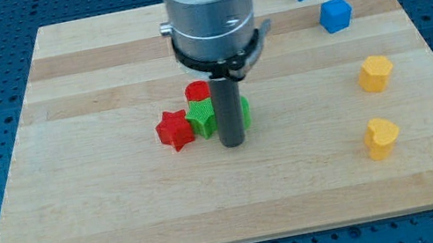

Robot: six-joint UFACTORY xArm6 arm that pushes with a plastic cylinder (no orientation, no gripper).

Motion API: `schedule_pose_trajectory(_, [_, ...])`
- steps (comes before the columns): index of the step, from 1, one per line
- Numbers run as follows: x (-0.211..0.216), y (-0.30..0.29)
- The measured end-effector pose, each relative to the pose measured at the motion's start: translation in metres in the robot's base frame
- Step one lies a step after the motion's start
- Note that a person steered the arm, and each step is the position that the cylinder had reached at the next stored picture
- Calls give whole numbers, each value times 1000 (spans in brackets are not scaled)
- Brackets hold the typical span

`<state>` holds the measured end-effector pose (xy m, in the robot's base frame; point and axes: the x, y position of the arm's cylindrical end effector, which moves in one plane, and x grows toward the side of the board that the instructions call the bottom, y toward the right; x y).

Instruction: Push the yellow hexagon diagonally to red circle

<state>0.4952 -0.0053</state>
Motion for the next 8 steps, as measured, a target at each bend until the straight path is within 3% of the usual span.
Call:
schedule_pose_trajectory(2, [1,29])
schedule_pose_trajectory(4, [-9,158])
schedule_pose_trajectory(6, [-19,235])
schedule_pose_trajectory(8, [-61,213])
